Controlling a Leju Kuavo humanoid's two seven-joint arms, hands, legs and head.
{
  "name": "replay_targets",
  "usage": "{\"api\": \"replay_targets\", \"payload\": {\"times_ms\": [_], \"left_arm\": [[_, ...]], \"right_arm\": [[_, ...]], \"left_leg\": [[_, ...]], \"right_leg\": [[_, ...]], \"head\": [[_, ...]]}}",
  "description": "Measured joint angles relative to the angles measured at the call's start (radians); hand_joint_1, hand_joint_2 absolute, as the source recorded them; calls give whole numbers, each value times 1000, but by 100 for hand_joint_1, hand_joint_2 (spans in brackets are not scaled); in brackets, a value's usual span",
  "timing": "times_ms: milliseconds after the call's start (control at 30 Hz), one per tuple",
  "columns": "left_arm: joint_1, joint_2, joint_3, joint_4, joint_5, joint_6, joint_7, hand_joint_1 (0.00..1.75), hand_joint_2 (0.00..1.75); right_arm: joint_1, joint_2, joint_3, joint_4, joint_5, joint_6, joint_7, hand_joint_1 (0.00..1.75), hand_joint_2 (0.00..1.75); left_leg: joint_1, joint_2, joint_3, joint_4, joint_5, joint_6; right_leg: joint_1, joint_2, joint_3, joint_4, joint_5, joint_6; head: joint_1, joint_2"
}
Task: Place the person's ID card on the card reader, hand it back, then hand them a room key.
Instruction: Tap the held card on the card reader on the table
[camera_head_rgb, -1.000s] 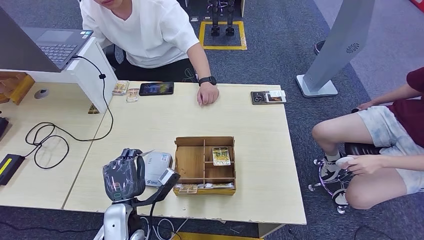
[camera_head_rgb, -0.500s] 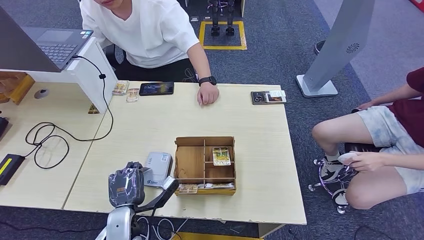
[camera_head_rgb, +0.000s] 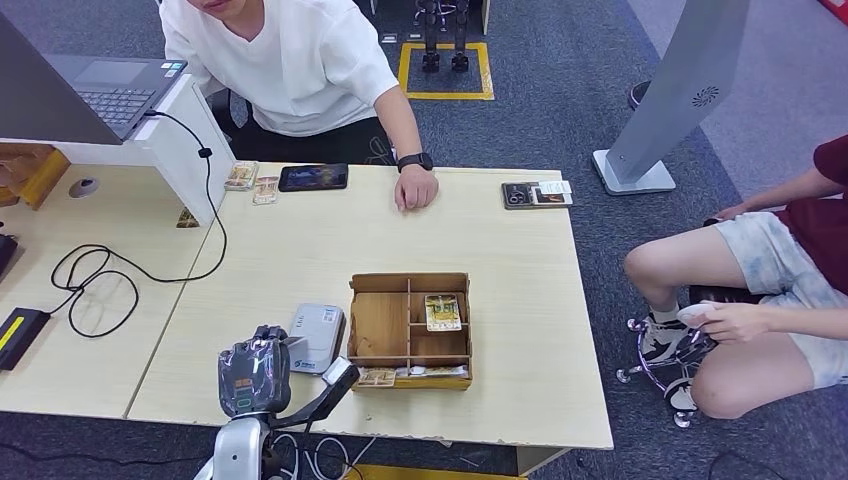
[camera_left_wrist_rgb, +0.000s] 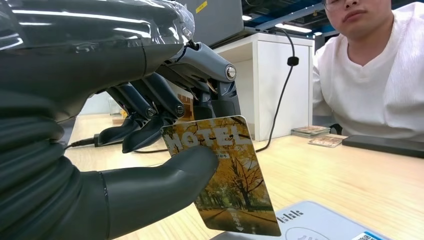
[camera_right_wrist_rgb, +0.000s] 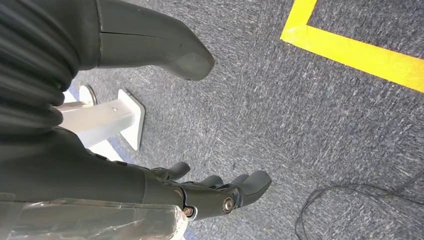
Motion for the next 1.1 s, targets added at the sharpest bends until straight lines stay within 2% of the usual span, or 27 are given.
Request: {"api": "replay_targets", "payload": {"times_ms": [300,600,1100], "left_arm": [[2,-2,0,0,0,8,-21,175,175],[-3,-3,0,4,6,-59,-61,175,175],[-20,-3,-5,39,43,-143,-64,175,175]], "right_arm": [[0,0,1,0,1,-1,0,0,175],[0,0,3,0,2,1,0,0,175],[-1,0,3,0,17,3,0,0,175]], "left_leg": [[0,0,0,0,0,0],[0,0,0,0,0,0],[0,0,1,0,0,0]], "right_leg": [[0,0,0,0,0,0],[0,0,0,0,0,0],[0,0,1,0,0,0]], "head": [[0,0],[0,0],[0,0]]}}
